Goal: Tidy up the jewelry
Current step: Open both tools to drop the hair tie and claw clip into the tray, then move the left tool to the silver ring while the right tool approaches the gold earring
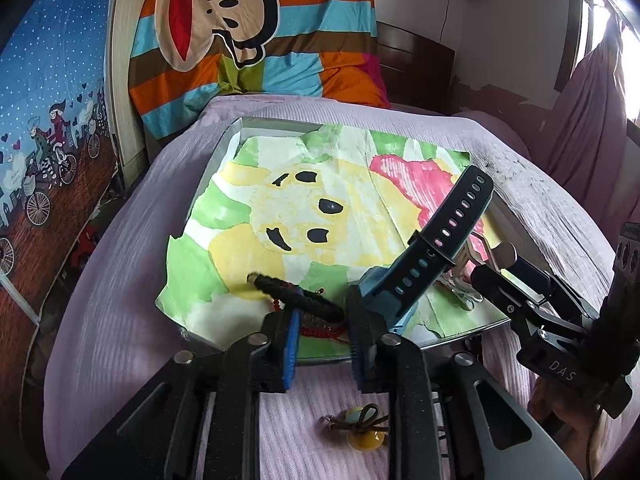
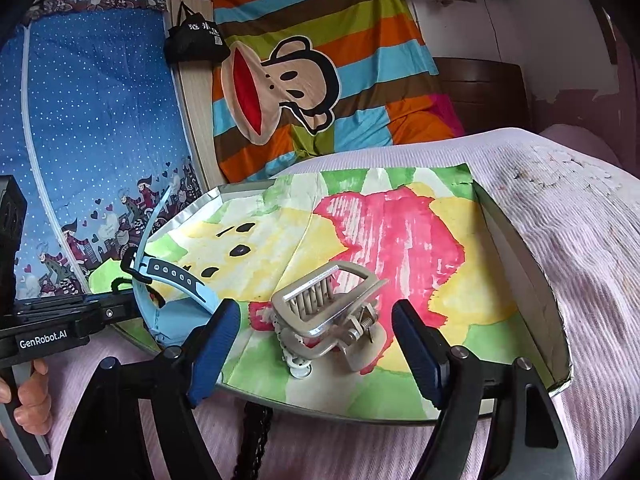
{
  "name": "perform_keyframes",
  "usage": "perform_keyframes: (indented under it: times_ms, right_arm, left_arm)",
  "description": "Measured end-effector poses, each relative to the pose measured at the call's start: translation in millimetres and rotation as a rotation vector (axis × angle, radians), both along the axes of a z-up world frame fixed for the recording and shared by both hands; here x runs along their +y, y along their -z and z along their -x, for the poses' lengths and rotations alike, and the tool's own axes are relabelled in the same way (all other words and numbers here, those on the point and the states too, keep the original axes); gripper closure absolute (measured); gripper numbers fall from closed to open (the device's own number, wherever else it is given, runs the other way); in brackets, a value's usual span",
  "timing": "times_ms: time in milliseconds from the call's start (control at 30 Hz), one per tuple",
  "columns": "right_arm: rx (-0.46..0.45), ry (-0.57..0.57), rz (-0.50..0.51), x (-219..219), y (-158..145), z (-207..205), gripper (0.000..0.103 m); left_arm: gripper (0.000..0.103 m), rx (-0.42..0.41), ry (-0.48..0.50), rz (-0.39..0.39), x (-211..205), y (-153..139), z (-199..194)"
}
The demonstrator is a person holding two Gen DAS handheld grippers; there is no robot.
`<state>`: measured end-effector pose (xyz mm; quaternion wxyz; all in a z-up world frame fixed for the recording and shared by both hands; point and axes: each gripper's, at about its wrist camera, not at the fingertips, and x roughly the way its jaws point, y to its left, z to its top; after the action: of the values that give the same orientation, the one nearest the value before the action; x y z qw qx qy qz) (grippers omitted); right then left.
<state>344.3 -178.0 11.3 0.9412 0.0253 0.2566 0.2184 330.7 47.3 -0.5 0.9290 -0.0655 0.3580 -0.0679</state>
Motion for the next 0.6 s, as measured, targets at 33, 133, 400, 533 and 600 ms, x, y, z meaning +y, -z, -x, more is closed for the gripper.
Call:
perform_keyframes:
  times_ms: [33, 133, 400, 533, 600]
  right_arm:
    - [-0.008, 0.004, -0.006, -1.6, -1.6, 1.7, 0.023]
    - [-0.034, 0.017, -0.019, -6.3, -7.2, 9.1, 0.019]
    - [-0.135, 0.042, -0.04, -11.1, -25.0, 43.1, 0.0]
    - [-0.193, 0.067, -0.053, -13.1, -35.8, 63.2, 0.0]
    - [-0.224, 0.073, -0.058, -14.3, -41.9, 74.1, 0.0]
  left_arm:
    - [0.07, -0.013, -0.003, 0.009, 0.9, -1.6, 3.0]
    - [0.063, -0.056, -0.025, 0.03, 4.1, -7.9, 14.0]
    - [0.008, -0.26, -0.126, 0.008, 5.8, -40.0, 67.4]
    - [0.006, -0.325, -0.146, -0.002, 4.4, -52.9, 93.4]
    - [0.006, -0.351, -0.149, -0.029, 3.1, -58.0, 105.5]
